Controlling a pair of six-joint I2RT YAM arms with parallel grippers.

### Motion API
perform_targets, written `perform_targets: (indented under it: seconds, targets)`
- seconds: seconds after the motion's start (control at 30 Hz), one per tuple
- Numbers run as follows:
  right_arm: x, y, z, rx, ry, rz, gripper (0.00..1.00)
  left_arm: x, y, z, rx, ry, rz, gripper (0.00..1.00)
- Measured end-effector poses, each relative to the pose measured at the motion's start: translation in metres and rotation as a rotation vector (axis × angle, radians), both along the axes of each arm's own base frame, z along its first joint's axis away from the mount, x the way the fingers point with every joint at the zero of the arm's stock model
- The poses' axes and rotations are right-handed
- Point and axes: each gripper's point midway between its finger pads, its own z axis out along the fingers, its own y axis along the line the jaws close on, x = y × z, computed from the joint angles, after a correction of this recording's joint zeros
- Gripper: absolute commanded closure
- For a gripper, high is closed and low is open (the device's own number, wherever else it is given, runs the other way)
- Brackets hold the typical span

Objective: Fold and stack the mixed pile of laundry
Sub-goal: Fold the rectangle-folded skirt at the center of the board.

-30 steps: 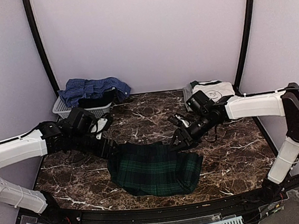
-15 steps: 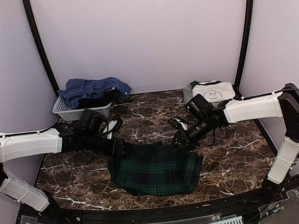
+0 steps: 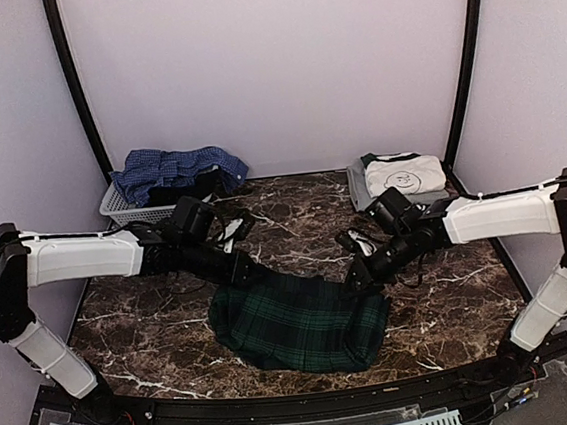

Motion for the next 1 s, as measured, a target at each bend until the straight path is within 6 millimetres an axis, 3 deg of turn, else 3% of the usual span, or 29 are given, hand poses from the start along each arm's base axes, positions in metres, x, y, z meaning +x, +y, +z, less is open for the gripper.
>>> perform_targets:
  seconds: [0.17, 0.27, 0.4, 0.5, 0.57, 0.63, 0.7, 0.83, 0.93, 1.0]
  targets:
    - [0.004, -0.009, -0.059, -0.125, 0.044, -0.030, 1.00, 0.002, -0.007, -0.046, 0.058, 0.070, -0.002, 0.89]
    - [0.008, -0.004, -0.084, -0.158, 0.071, -0.022, 1.00, 0.006, -0.002, -0.077, 0.119, 0.121, 0.043, 0.89]
    - [0.031, 0.015, -0.082, -0.168, 0.051, -0.003, 1.00, 0.019, 0.013, -0.090, 0.164, 0.141, 0.144, 0.89]
    - [0.070, 0.039, -0.079, -0.187, -0.020, 0.011, 1.00, 0.036, 0.036, -0.093, 0.177, 0.148, 0.252, 0.86]
    - [0.097, 0.054, -0.076, -0.191, -0.082, 0.018, 1.00, 0.054, 0.061, -0.093, 0.181, 0.148, 0.346, 0.81]
    - [0.126, 0.070, -0.071, -0.188, -0.147, 0.022, 0.86, 0.068, 0.081, -0.092, 0.187, 0.143, 0.414, 0.68]
    - [0.147, 0.080, -0.064, -0.185, -0.204, 0.029, 0.66, 0.078, 0.095, -0.091, 0.197, 0.130, 0.460, 0.55]
    - [0.166, 0.073, -0.046, -0.209, -0.259, 0.013, 0.44, 0.088, 0.107, -0.082, 0.238, 0.090, 0.471, 0.38]
    - [0.171, 0.056, -0.023, -0.211, -0.277, -0.023, 0.35, 0.091, 0.108, -0.054, 0.243, 0.005, 0.446, 0.23]
    - [0.171, 0.039, 0.004, -0.194, -0.304, -0.058, 0.27, 0.091, 0.106, -0.019, 0.231, -0.109, 0.412, 0.14]
